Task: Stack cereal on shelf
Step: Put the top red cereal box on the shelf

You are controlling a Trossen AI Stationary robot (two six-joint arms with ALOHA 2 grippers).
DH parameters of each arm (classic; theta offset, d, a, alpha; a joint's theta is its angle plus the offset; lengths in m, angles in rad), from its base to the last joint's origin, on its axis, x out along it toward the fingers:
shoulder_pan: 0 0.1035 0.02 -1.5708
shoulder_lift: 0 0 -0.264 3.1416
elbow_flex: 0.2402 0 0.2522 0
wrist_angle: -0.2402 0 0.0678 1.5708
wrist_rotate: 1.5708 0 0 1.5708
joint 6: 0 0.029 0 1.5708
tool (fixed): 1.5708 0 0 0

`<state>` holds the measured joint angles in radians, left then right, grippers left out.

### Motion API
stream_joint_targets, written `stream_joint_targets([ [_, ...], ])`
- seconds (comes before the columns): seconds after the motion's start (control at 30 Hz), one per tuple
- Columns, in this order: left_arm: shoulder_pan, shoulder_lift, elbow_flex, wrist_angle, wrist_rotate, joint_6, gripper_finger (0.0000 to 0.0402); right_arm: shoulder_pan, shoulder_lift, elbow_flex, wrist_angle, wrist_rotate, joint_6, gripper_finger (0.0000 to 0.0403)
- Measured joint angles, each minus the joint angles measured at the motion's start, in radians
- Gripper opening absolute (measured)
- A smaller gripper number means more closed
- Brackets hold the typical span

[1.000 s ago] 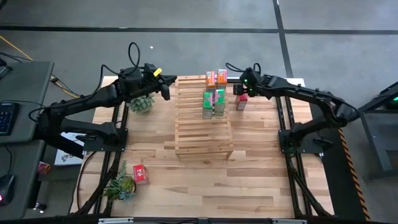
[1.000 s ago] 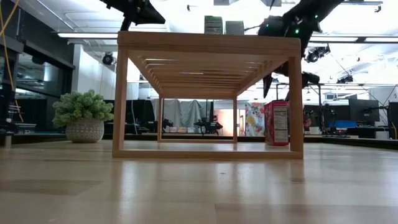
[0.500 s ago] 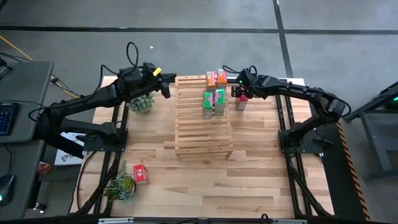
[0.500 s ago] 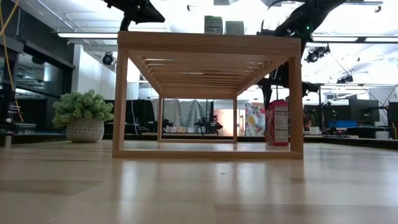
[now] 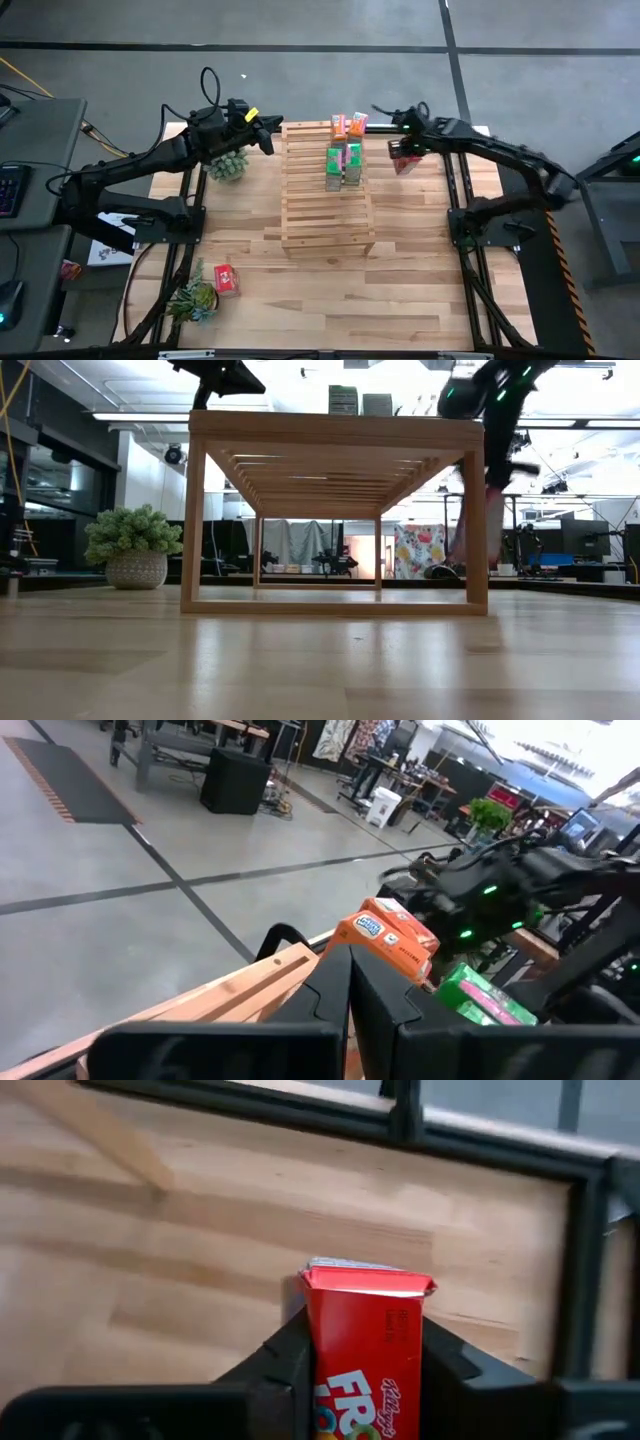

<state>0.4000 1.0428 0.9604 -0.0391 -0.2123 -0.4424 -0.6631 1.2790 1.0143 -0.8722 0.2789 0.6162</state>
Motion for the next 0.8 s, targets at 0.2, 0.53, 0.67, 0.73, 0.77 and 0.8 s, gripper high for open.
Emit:
stream_joint_targets([
  [0.2, 0.0, 0.0, 0.0, 0.0, 0.0, -0.002, 0.0, 0.039, -0.259, 0.161, -0.251, -0.232, -0.176, 0.0093],
  [0.53, 0.0, 0.0, 0.0, 0.0, 0.0, -0.001, 0.0, 0.511, -0.237, 0.509, -0.281, -0.407, 0.042, 0.0092],
  [0.67, 0.0, 0.0, 0.0, 0.0, 0.0, 0.015, 0.0, 0.709, -0.042, 0.656, -0.33, -0.332, -0.021, 0.0092],
  [0.73, 0.0, 0.0, 0.0, 0.0, 0.0, 0.04, 0.0, 0.764, 0.063, 0.756, -0.421, -0.283, -0.055, 0.0092],
  [0.77, 0.0, 0.0, 0.0, 0.0, 0.0, 0.048, 0.0, 0.783, 0.11, 0.809, -0.466, -0.247, -0.068, 0.0092],
  [0.8, 0.0, 0.0, 0.001, 0.0, 0.0, 0.055, 0.0, 0.796, 0.156, 0.863, -0.513, -0.2, -0.072, 0.0092],
])
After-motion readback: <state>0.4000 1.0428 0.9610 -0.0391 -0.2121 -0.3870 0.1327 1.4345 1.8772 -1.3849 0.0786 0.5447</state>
